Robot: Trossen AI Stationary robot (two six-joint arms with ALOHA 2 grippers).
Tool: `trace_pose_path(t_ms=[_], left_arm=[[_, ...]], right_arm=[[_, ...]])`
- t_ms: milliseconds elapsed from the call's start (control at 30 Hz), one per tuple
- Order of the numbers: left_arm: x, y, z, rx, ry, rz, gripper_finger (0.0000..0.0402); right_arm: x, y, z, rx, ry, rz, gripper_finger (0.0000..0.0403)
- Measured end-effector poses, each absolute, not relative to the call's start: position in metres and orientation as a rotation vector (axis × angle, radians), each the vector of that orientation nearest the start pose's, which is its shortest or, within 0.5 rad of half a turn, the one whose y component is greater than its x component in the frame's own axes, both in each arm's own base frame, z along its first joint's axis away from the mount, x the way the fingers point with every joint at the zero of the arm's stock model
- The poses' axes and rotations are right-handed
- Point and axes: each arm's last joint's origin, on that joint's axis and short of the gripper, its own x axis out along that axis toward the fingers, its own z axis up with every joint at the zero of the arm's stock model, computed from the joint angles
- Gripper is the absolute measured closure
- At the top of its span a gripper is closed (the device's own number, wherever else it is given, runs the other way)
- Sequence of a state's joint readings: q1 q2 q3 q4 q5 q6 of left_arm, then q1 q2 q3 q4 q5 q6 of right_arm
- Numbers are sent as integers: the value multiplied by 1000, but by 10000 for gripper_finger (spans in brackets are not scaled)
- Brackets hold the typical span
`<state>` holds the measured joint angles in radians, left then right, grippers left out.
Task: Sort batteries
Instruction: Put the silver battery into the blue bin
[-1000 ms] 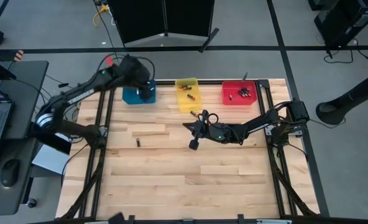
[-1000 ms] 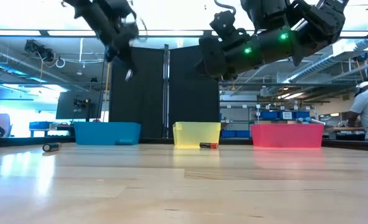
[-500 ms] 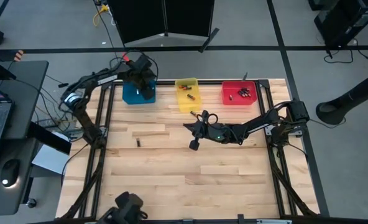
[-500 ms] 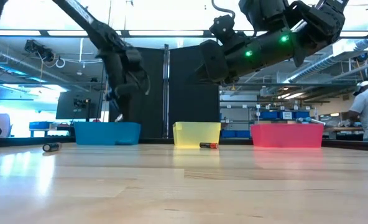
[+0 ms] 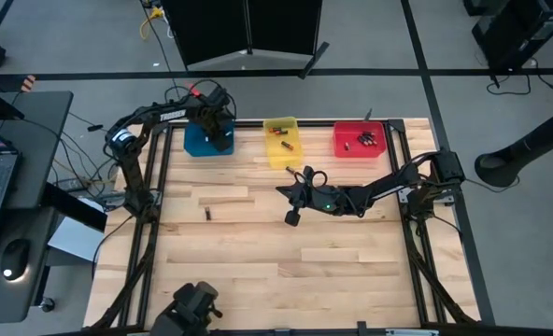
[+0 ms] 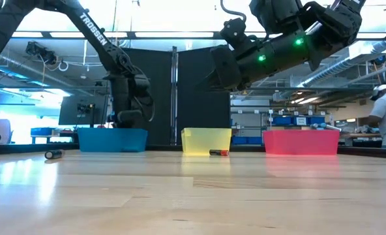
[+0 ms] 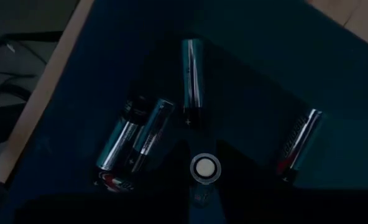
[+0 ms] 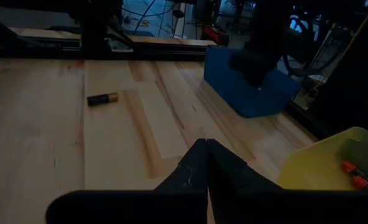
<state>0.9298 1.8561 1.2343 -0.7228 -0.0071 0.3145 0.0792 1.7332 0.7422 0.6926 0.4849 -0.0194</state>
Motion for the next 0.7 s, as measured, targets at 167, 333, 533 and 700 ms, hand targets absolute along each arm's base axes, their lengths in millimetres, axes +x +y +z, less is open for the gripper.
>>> trace_pose_path(t_ms=[167, 333, 533, 700], left_arm=[[208, 280, 168, -367, 1340, 573, 347], [208, 281, 168, -368, 1340, 575, 347], [208, 281, 168, -369, 1340, 575, 347], [208, 281, 167, -362, 1342, 570, 347]], right_arm=[[336, 13, 164, -103, 293, -400, 383], [336, 13, 164, -103, 298, -393, 386], [336, 13, 164, -103, 298, -392, 395], [336, 13, 164, -104, 299, -392, 383]])
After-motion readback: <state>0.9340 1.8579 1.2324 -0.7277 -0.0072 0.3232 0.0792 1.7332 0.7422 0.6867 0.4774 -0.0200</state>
